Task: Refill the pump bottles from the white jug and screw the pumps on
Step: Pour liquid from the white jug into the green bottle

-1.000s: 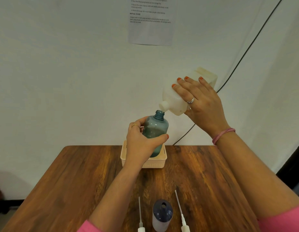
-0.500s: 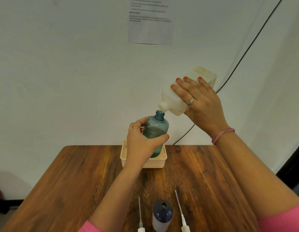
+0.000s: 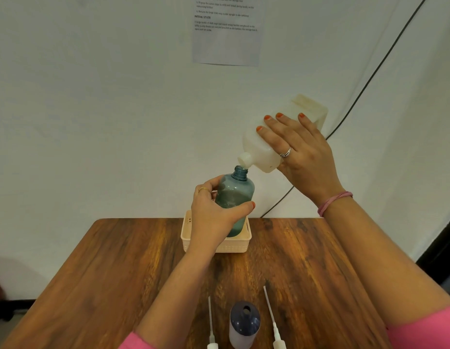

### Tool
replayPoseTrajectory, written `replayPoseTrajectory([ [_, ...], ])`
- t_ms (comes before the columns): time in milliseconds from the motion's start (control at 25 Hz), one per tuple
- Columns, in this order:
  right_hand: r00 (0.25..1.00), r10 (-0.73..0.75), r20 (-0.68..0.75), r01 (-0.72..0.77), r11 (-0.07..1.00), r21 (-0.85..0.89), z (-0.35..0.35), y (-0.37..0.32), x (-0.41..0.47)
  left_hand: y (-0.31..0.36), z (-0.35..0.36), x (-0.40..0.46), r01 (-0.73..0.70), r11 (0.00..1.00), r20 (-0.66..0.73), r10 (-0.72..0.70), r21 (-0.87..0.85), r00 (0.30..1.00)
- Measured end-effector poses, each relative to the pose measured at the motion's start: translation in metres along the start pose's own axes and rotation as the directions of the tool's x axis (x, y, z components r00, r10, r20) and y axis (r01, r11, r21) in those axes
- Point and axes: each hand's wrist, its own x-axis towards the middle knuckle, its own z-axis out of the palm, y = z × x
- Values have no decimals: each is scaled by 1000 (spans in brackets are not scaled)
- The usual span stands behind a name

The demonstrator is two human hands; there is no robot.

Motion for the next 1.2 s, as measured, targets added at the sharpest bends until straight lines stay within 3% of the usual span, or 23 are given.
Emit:
replayPoseTrajectory([
  [1200, 997, -43, -71, 38, 997, -68, -3, -6, 2, -1, -3, -3, -22, 1000, -7, 22, -5, 1000],
])
